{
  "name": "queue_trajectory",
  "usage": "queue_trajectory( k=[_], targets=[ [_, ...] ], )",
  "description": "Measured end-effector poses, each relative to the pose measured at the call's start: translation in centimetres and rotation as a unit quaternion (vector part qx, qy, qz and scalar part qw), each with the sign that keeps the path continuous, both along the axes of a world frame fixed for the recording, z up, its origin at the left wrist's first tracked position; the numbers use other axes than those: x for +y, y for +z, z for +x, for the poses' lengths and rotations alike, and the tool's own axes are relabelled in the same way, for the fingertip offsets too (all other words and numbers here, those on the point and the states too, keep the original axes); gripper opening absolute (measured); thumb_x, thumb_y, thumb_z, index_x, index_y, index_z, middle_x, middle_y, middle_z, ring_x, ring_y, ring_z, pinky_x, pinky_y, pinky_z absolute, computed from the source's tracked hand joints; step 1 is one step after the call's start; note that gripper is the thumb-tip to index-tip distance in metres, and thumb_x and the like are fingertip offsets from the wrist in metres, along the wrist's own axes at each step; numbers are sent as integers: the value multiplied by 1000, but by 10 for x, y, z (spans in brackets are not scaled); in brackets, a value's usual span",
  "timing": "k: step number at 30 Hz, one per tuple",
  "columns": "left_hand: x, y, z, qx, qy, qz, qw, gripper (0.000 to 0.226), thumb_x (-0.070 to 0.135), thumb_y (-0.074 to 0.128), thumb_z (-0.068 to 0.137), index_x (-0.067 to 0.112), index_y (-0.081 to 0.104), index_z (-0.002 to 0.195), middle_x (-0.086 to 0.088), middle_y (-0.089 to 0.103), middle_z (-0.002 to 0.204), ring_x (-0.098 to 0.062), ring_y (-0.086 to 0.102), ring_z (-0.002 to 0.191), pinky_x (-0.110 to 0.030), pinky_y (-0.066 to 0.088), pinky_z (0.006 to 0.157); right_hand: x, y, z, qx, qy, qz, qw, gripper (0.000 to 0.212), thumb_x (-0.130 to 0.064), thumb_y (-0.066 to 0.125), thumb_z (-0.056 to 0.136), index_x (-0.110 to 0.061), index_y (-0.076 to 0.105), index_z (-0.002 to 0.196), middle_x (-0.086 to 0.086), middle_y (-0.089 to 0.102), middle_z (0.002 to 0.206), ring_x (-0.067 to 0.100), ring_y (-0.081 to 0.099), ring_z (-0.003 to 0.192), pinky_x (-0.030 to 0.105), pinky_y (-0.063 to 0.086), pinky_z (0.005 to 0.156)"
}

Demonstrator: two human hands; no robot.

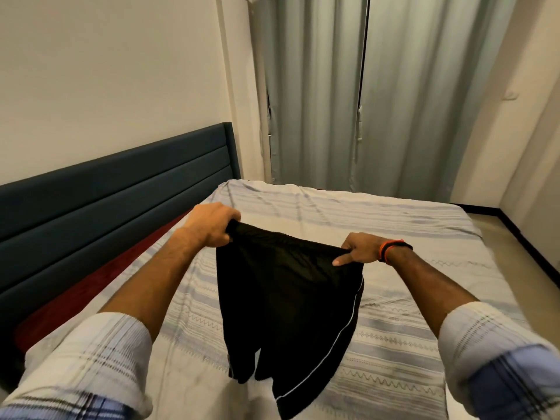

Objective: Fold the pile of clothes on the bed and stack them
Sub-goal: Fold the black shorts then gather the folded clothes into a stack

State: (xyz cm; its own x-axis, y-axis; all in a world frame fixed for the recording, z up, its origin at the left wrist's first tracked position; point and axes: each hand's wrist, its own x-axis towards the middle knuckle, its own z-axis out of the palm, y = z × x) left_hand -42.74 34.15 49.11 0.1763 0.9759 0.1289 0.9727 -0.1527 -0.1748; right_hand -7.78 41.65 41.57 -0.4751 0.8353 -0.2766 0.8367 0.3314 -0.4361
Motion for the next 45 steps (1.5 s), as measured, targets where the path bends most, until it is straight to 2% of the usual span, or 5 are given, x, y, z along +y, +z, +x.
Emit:
queue_trajectory(
  k=[14,29,35,40,45],
  targets=[
    [12,-25,-10,234,-2,-10,972,64,74,56,79,23,65,118,3,55,121,-18,46,111,-35,37,94,13,54,26,-226,47,183,956,35,-57,66,85,-29,50,70,-11,49,68,19,53,75,23,34,57],
    [19,-23,-9,214,-32,-10,976,48,63,48,92,24,67,113,1,64,100,-16,55,94,-30,41,85,14,52,43,-202,29,231,951,30,-41,61,94,-23,70,116,-1,71,110,18,62,98,23,37,76],
    [28,-32,-15,-103,61,-17,993,36,48,73,81,16,75,96,-1,70,85,-17,65,78,-37,58,78,15,45,40,-185,-5,245,952,24,-35,74,85,-17,59,89,4,58,105,20,50,89,27,41,75],
    [21,-28,-15,-363,79,40,927,21,29,87,69,17,71,72,2,66,68,-13,64,69,-21,51,59,14,45,43,-20,-178,205,962,25,-20,78,72,-6,63,57,11,64,64,26,55,65,29,47,59],
    [16,-26,-21,-454,79,67,885,34,26,94,57,13,73,80,-4,72,80,-16,68,80,-34,60,74,11,41,43,136,-275,181,934,13,-9,83,67,-6,70,65,5,69,68,17,61,67,21,46,56]
  ],
)
